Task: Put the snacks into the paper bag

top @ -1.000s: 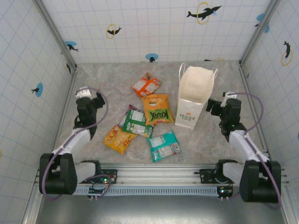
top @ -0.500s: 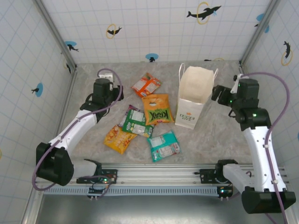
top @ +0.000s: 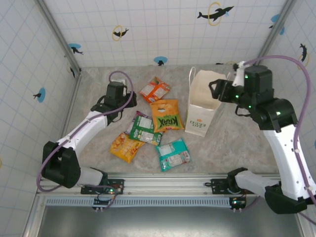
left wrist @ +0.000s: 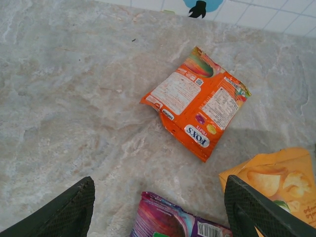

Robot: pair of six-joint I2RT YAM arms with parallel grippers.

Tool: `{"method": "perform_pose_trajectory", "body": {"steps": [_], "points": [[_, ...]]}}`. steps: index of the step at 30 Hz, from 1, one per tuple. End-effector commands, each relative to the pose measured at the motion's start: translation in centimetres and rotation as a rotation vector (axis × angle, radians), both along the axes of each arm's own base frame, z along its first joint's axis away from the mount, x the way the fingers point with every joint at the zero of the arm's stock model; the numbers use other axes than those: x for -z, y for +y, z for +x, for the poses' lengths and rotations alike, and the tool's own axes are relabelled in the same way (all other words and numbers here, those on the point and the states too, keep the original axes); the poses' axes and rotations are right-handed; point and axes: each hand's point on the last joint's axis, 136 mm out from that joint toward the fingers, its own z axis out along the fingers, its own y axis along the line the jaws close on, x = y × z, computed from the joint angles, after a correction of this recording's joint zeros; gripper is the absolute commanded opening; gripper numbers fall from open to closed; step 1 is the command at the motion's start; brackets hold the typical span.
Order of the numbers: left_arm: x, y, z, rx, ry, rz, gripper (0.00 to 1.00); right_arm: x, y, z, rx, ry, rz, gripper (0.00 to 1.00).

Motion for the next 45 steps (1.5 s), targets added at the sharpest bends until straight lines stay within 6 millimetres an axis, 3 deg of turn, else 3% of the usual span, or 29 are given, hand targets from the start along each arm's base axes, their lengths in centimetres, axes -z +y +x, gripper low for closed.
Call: {"method": "perform_pose_trajectory", "body": {"steps": [1, 9, 18, 25, 27, 31, 34, 39, 45], "points": [[0.3, -0.4, -0.2, -0.002, 0.040, -0.018, 0.70, 1.6, 2.2, 0.0, -0.022, 0.067, -0.031, 0.76], [1.2, -0.3, -1.1, -0.007, 0.066, -0.030, 0.71, 6.0, 7.3, 1.8, -0.078, 0.151, -0.104, 0.72], [2.7, 0.2, -2.6, -0.018, 0.095, -0.041, 0.69, 10.5, 9.1, 6.0, -0.046, 0.212, -0.163, 0.63], [3.9, 0.7, -3.3, -0.029, 0.119, -0.021, 0.69, 13.1, 9.0, 8.0, -0.024, 0.234, -0.190, 0.51], [3.8, 0.8, -3.3, -0.031, 0.118, -0.020, 0.69, 13.8, 9.0, 8.0, -0.032, 0.248, -0.201, 0.45], [3.4, 0.7, -3.1, -0.030, 0.098, -0.027, 0.70, 14.9, 8.2, 7.5, -0.055, 0.291, -0.297, 0.22], [3.0, 0.9, -3.0, -0.031, 0.085, -0.017, 0.70, 15.0, 6.9, 6.9, -0.073, 0.300, -0.366, 0.13], [3.0, 1.0, -2.9, -0.023, 0.083, 0.012, 0.70, 15.2, 5.8, 5.7, -0.156, 0.323, -0.428, 0.04], [3.1, 0.2, -3.0, 0.018, 0.090, -0.008, 0.69, 15.9, 5.0, 4.5, -0.216, 0.376, -0.462, 0.00]]}}
